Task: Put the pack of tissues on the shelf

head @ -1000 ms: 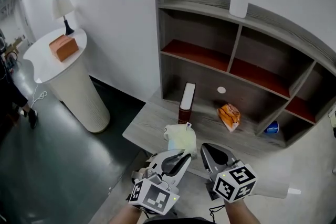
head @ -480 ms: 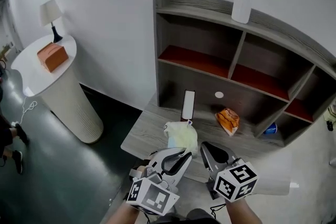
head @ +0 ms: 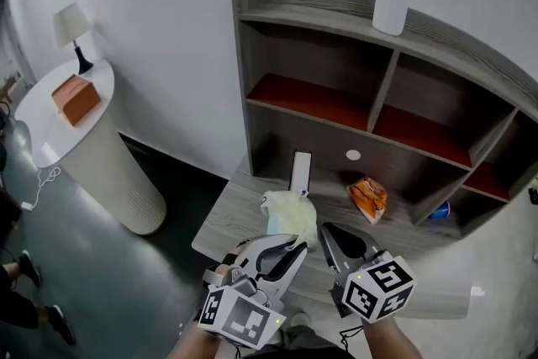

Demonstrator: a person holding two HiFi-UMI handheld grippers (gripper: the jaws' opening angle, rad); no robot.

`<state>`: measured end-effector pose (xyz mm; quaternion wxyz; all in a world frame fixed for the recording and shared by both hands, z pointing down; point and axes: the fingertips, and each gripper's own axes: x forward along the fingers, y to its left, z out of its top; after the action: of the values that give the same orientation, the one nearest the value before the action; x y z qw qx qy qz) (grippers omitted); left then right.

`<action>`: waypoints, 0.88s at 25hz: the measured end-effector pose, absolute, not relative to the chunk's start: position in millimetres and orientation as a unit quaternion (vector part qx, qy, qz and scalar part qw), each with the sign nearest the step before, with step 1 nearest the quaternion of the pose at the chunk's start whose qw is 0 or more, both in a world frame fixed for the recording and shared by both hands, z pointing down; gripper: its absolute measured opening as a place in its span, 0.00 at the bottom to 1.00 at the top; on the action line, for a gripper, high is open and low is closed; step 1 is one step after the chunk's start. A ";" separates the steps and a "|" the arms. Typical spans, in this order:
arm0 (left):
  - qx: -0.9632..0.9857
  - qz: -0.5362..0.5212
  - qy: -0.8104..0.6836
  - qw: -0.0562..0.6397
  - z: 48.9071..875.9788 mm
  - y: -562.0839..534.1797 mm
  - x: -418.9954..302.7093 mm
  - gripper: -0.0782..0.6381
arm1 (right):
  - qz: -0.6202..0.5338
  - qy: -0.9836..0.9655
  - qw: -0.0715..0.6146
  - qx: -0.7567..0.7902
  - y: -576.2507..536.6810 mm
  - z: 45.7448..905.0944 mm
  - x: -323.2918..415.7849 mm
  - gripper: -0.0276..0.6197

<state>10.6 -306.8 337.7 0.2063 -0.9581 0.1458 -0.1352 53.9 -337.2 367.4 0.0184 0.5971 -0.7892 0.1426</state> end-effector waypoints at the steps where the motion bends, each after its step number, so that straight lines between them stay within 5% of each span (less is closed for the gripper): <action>1: -0.958 -0.136 0.145 0.208 335.7 -309.2 13.7 0.16 | 0.142 -0.790 0.017 0.596 -340.8 365.8 57.1 0.04; 22: -0.940 -0.144 0.166 0.261 290.6 -366.5 66.3 0.16 | 0.121 -0.820 -0.010 0.560 -388.6 329.0 104.4 0.04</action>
<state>66.3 -366.5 290.6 0.2614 -0.9399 0.1657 -0.1443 104.4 -388.6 329.0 -0.0095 0.5599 -0.8197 0.1206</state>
